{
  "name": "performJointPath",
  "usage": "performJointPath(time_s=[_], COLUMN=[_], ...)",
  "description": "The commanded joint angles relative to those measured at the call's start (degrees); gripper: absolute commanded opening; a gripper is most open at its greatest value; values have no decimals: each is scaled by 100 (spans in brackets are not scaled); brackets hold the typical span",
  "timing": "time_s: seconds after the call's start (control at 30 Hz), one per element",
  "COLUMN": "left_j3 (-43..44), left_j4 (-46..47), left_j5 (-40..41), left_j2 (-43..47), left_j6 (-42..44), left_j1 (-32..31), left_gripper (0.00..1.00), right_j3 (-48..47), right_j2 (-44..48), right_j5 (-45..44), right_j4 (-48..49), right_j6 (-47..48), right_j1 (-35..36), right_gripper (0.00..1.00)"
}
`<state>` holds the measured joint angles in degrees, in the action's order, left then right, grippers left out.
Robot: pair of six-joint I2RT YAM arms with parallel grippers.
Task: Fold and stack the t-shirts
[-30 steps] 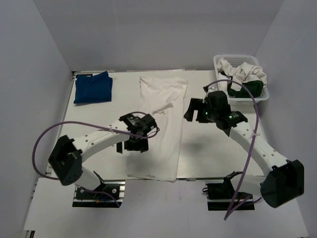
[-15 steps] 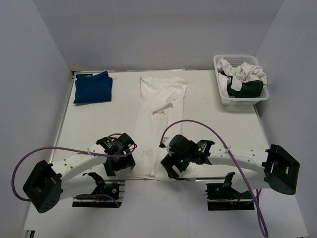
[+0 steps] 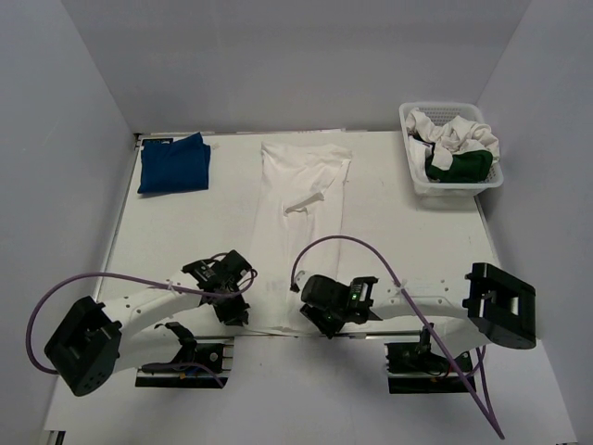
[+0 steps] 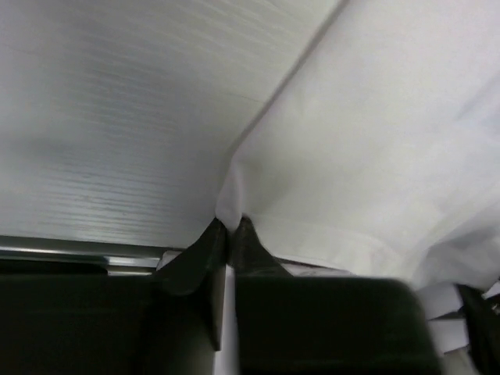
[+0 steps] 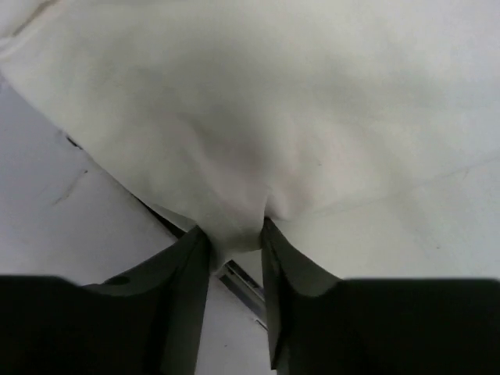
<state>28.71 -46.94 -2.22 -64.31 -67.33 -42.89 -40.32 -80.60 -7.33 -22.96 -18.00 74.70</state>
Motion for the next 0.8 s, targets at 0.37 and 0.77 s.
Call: performJointPath(time_s=[0.37, 0.77], left_j3=[1136, 3824], left_j4=[115, -106], left_j5=[333, 1838], left_j2=[-326, -1881], left_j6=[765, 966], left_j1=[-17, 738], left_gripper=[0, 0], right_j3=[-222, -1487], right_j2=[825, 89], right_j5=[-1954, -2448], right_j4=[-112, 606], right_j6=[-1459, -881], right_j1=[-182, -2071], right_gripper=[0, 0])
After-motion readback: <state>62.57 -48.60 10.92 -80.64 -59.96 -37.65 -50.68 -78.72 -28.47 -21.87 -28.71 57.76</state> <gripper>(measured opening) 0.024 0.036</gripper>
